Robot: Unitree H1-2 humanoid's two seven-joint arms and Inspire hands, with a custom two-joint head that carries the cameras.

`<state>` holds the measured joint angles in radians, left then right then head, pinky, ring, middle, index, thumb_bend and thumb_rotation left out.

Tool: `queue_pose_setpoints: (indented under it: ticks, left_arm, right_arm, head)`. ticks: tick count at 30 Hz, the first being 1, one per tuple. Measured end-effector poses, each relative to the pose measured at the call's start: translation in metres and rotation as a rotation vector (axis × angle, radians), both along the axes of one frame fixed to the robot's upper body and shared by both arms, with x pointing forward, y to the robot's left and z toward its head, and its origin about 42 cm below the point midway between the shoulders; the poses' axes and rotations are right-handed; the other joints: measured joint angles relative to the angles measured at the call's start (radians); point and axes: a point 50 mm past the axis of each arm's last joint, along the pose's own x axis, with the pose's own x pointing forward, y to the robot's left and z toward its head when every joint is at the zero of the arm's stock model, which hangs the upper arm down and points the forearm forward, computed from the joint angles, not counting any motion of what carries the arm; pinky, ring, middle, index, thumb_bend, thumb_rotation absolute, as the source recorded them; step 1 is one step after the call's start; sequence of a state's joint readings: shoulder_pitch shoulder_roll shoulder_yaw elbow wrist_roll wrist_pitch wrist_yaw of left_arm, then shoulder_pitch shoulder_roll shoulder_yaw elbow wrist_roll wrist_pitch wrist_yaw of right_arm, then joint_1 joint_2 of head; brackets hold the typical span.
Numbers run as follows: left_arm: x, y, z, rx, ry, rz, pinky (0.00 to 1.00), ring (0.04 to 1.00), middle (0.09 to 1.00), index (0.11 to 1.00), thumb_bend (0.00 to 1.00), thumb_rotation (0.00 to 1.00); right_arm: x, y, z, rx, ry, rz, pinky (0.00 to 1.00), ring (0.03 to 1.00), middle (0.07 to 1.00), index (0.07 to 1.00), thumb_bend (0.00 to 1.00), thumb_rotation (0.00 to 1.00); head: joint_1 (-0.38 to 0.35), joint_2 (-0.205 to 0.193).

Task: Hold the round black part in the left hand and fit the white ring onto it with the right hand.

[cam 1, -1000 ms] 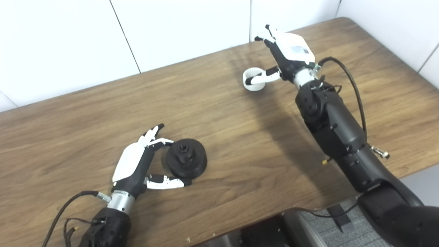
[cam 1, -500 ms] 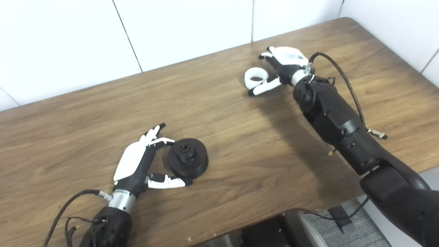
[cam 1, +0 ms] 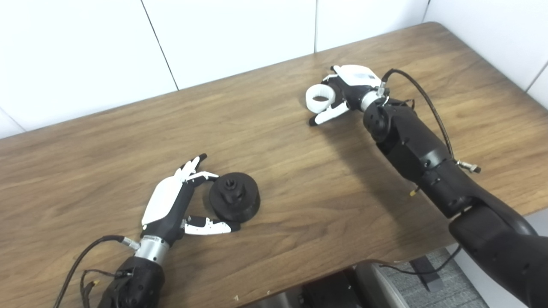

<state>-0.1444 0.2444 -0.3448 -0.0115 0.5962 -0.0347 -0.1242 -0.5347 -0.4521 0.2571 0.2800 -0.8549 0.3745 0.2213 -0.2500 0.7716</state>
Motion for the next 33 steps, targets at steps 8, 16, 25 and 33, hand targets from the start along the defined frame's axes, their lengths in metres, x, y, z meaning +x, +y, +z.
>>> queue_pose_setpoints:
  ticks: [8,16,25,33]
  left_arm:
    - [0.000,0.002,0.000,0.000,0.001,0.005,1.00,1.000,1.000,0.622,0.96,0.35]
    - [-0.002,0.001,0.003,0.012,0.000,0.014,1.00,1.000,1.000,0.620,0.96,0.34]
    - [-0.003,0.002,0.003,0.013,0.000,0.018,1.00,1.000,1.000,0.621,0.95,0.34]
    - [-0.004,0.003,0.002,0.011,0.001,0.022,1.00,1.000,1.000,0.623,0.96,0.36]
  right_arm:
    - [-0.002,0.015,0.004,0.040,-0.108,0.047,0.95,0.921,0.935,0.614,0.72,0.23]
    - [-0.003,0.017,0.003,0.054,-0.141,0.071,0.94,0.907,0.924,0.495,0.52,0.15]
    - [-0.004,0.017,0.003,0.057,-0.153,0.070,0.94,0.899,0.917,0.493,0.52,0.15]
    - [-0.004,0.017,0.003,0.054,-0.148,0.067,0.89,0.893,0.920,0.497,0.52,0.16]
  head:
    - [0.006,0.005]
    - [0.009,0.009]
    - [0.017,0.012]
    - [0.017,0.017]
